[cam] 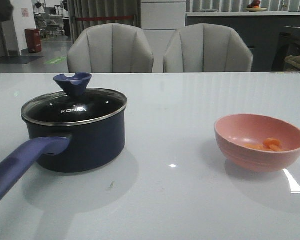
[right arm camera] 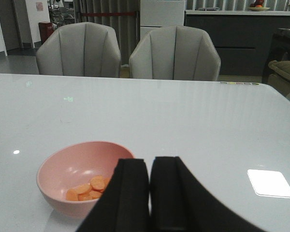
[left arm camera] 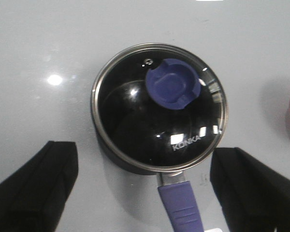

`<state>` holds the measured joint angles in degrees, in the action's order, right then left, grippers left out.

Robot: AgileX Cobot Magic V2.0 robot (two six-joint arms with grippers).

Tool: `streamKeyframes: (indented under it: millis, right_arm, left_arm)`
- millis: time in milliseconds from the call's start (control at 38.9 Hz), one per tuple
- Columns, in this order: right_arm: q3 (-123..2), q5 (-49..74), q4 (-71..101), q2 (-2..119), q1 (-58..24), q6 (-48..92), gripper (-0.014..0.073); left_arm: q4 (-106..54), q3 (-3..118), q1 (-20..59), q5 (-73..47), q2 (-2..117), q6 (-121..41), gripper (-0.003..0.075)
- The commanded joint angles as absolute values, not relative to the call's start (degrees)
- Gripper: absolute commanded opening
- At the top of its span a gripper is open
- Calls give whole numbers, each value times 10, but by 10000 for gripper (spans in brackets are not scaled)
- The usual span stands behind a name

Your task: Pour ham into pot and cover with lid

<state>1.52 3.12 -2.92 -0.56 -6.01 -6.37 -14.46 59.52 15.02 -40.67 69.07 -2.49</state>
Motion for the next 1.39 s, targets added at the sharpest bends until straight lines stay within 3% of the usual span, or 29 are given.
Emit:
streamKeyframes:
  millis: [0, 360, 797, 1363]
  right_arm:
    - [13, -13, -35, -17, -61, -63, 181]
    - [13, -13, -35, -17, -61, -63, 181]
    - [13, -13, -35, -17, -61, -63, 181]
    - [13, -13, -35, -18, -61, -63, 181]
  left_arm:
    - [-150, 644, 178, -382, 717, 4, 607]
    - [10, 769, 262, -436, 866, 180, 607]
    - [23, 967, 265, -622, 1032, 220, 607]
    - [31, 1008, 265, -673, 1086, 248, 607]
